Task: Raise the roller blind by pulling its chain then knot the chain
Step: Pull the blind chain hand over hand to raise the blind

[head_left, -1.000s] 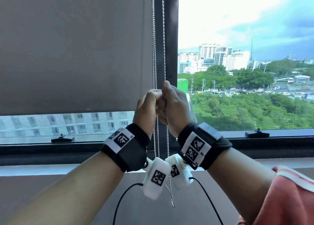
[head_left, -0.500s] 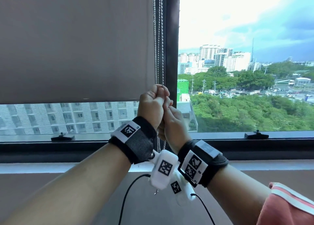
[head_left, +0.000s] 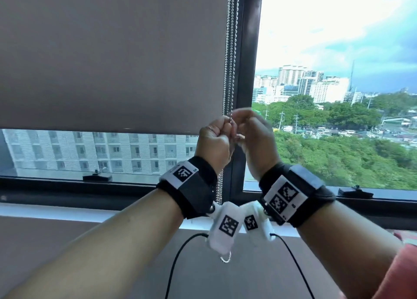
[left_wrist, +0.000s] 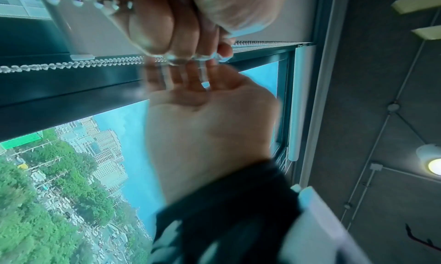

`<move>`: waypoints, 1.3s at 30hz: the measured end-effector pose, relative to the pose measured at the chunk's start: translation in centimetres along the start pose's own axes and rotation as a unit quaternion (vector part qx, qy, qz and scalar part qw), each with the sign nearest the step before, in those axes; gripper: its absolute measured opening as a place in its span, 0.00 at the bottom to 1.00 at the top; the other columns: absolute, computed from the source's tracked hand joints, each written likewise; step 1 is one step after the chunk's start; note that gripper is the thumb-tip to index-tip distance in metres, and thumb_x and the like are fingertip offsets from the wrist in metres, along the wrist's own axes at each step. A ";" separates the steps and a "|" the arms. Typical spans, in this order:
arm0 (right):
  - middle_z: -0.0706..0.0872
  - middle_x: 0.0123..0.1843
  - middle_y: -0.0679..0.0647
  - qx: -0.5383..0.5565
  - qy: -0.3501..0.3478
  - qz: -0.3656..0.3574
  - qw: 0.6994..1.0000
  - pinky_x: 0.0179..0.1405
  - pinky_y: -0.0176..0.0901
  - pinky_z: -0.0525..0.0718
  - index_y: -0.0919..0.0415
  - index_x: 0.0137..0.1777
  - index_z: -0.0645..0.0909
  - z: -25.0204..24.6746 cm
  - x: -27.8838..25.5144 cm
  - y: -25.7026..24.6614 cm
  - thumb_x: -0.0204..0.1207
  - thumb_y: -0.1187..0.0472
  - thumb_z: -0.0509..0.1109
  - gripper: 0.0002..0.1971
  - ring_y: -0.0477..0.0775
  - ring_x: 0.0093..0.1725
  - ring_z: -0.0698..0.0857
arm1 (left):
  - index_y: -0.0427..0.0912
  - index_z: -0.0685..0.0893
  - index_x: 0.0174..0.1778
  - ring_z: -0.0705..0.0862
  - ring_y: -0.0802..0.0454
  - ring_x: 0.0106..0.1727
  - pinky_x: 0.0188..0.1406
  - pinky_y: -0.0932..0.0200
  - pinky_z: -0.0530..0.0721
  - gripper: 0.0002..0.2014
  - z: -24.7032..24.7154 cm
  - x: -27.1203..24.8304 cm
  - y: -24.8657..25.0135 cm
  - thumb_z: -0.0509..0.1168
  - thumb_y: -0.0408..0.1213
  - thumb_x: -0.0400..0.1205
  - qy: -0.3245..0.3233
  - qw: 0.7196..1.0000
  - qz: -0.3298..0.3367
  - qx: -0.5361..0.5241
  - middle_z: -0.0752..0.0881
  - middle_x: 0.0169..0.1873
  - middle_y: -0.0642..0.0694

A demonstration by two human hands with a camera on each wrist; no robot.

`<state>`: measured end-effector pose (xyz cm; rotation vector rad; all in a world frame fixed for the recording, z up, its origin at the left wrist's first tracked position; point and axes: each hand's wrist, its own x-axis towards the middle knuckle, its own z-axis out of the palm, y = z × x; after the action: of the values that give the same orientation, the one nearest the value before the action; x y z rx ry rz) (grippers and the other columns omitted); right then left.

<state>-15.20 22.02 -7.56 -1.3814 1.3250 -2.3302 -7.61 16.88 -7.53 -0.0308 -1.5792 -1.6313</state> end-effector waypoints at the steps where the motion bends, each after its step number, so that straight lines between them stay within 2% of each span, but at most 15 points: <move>1: 0.83 0.37 0.58 -0.007 0.002 -0.009 1.000 0.36 0.42 0.78 0.63 0.41 0.82 0.5 0.5 -1.0 0.67 0.65 0.56 0.12 0.51 0.37 0.81 | 0.39 0.73 0.33 0.66 0.66 0.11 0.11 0.77 0.63 0.16 0.1 -0.1 0.0 0.49 0.25 0.86 -0.002 1.000 -0.007 -0.016 0.71 0.14 0.56; 5: 0.81 0.33 0.59 0.007 -0.022 0.005 1.000 0.29 0.42 0.77 0.65 0.45 0.83 2.1 2.5 -4.6 0.81 0.59 0.56 0.16 0.55 0.30 0.78 | 0.37 0.69 0.29 0.61 0.65 0.11 0.10 0.75 0.58 0.18 0.2 -0.9 -0.6 0.47 0.20 0.84 -0.018 1.000 -0.023 0.002 0.66 0.15 0.51; 8: 0.68 0.25 0.52 0.043 -0.032 0.065 0.996 0.18 0.36 0.64 0.60 0.39 0.78 2.9 3.0 -5.9 0.87 0.52 0.53 0.19 0.49 0.20 0.63 | 0.38 0.69 0.28 0.59 0.64 0.12 0.11 0.74 0.57 0.19 -0.1 -1.2 -1.2 0.46 0.19 0.83 -0.031 0.999 -0.024 0.017 0.67 0.13 0.55; 12: 0.61 0.20 0.45 0.019 -0.012 0.061 0.998 0.17 0.30 0.56 0.51 0.28 0.63 3.4 2.6 -5.8 0.87 0.48 0.52 0.23 0.45 0.16 0.56 | 0.37 0.69 0.28 0.59 0.65 0.12 0.11 0.72 0.57 0.19 -0.1 -1.6 -0.9 0.47 0.19 0.84 -0.044 0.999 -0.014 0.024 0.69 0.11 0.55; 17: 0.58 0.18 0.44 0.038 -0.007 0.042 0.998 0.17 0.28 0.55 0.51 0.27 0.61 3.5 2.4 -5.7 0.87 0.49 0.52 0.23 0.45 0.15 0.54 | 0.42 0.74 0.29 0.60 0.59 0.15 0.16 0.65 0.55 0.19 -0.7 -1.8 -0.5 0.50 0.25 0.85 -0.064 0.996 -0.024 0.061 0.69 0.15 0.51; 19: 0.58 0.19 0.45 0.037 -0.009 0.034 0.999 0.17 0.29 0.55 0.51 0.28 0.60 3.5 2.3 -5.4 0.87 0.50 0.52 0.22 0.45 0.15 0.53 | 0.45 0.77 0.29 0.64 0.55 0.16 0.18 0.62 0.59 0.19 -1.1 -1.8 -0.6 0.53 0.28 0.85 -0.063 0.994 -0.040 0.085 0.72 0.19 0.44; 20: 0.58 0.19 0.45 0.037 -0.009 0.030 0.999 0.17 0.28 0.55 0.51 0.28 0.61 3.4 2.2 -5.3 0.87 0.51 0.52 0.22 0.45 0.15 0.54 | 0.41 0.79 0.32 0.69 0.52 0.18 0.19 0.60 0.64 0.16 -1.2 -1.7 -0.5 0.54 0.29 0.85 -0.063 0.993 -0.048 0.088 0.75 0.21 0.43; 22: 0.59 0.18 0.44 0.047 -0.012 0.022 0.999 0.15 0.28 0.57 0.52 0.28 0.61 3.2 1.9 -4.8 0.87 0.54 0.53 0.22 0.44 0.15 0.55 | 0.32 0.81 0.42 0.80 0.51 0.25 0.31 0.55 0.76 0.13 -1.3 -1.6 -0.3 0.55 0.34 0.85 -0.059 0.992 -0.052 0.103 0.84 0.25 0.46; 25: 0.59 0.18 0.45 0.053 -0.011 0.009 0.999 0.14 0.29 0.57 0.53 0.27 0.61 2.7 1.3 -3.8 0.87 0.56 0.54 0.23 0.44 0.15 0.55 | 0.46 0.85 0.43 0.85 0.62 0.41 0.55 0.49 0.78 0.12 -1.4 -1.4 -0.4 0.55 0.41 0.81 -0.040 0.987 -0.029 0.151 0.89 0.33 0.58; 28: 0.59 0.19 0.46 0.050 -0.003 0.015 0.999 0.15 0.32 0.56 0.54 0.27 0.63 2.0 1.0 -2.8 0.87 0.55 0.54 0.23 0.45 0.15 0.57 | 0.44 0.84 0.48 0.86 0.55 0.49 0.61 0.46 0.79 0.16 -1.5 -1.1 -0.3 0.54 0.42 0.75 -0.030 0.989 -0.010 0.143 0.90 0.41 0.51; 30: 0.61 0.18 0.45 0.045 -0.001 0.015 0.999 0.15 0.31 0.59 0.54 0.27 0.64 1.6 0.7 -2.1 0.87 0.55 0.54 0.23 0.44 0.15 0.59 | 0.39 0.84 0.49 0.85 0.52 0.47 0.60 0.44 0.81 0.17 -1.3 -0.8 0.0 0.53 0.43 0.76 -0.026 0.992 0.010 0.120 0.88 0.41 0.47; 34: 0.65 0.15 0.45 0.049 -0.007 0.025 0.998 0.15 0.27 0.59 0.57 0.25 0.66 1.7 -0.5 -1.2 0.88 0.56 0.53 0.25 0.43 0.12 0.62 | 0.39 0.84 0.50 0.86 0.61 0.43 0.43 0.64 0.84 0.17 -0.4 -0.2 0.8 0.52 0.43 0.84 0.001 0.994 0.038 0.106 0.88 0.41 0.47; 35: 0.66 0.15 0.46 0.054 -0.008 0.027 0.998 0.14 0.27 0.60 0.60 0.27 0.68 1.8 -0.9 -1.0 0.88 0.58 0.53 0.25 0.42 0.12 0.62 | 0.40 0.84 0.51 0.87 0.61 0.43 0.43 0.65 0.83 0.16 -0.1 0.0 1.0 0.52 0.42 0.85 0.008 0.994 0.039 0.105 0.89 0.41 0.47; 37: 0.68 0.16 0.48 0.059 -0.005 0.039 0.997 0.13 0.27 0.61 0.64 0.32 0.72 2.0 -1.7 -0.3 0.88 0.59 0.53 0.21 0.42 0.12 0.64 | 0.40 0.84 0.53 0.89 0.52 0.46 0.47 0.59 0.86 0.17 0.3 0.4 1.4 0.51 0.42 0.86 0.015 0.995 0.037 0.087 0.90 0.43 0.43; 39: 0.67 0.17 0.47 0.048 -0.004 0.062 0.997 0.14 0.28 0.61 0.60 0.31 0.71 1.8 -2.5 0.7 0.88 0.58 0.54 0.21 0.43 0.13 0.63 | 0.38 0.82 0.50 0.87 0.45 0.39 0.44 0.54 0.86 0.16 0.6 0.7 1.9 0.51 0.40 0.87 0.018 0.997 0.035 0.073 0.88 0.35 0.42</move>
<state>-12.61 21.75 -9.32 -1.2424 1.2425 -2.2721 -7.33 17.24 -5.50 0.0196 -1.6463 -1.4517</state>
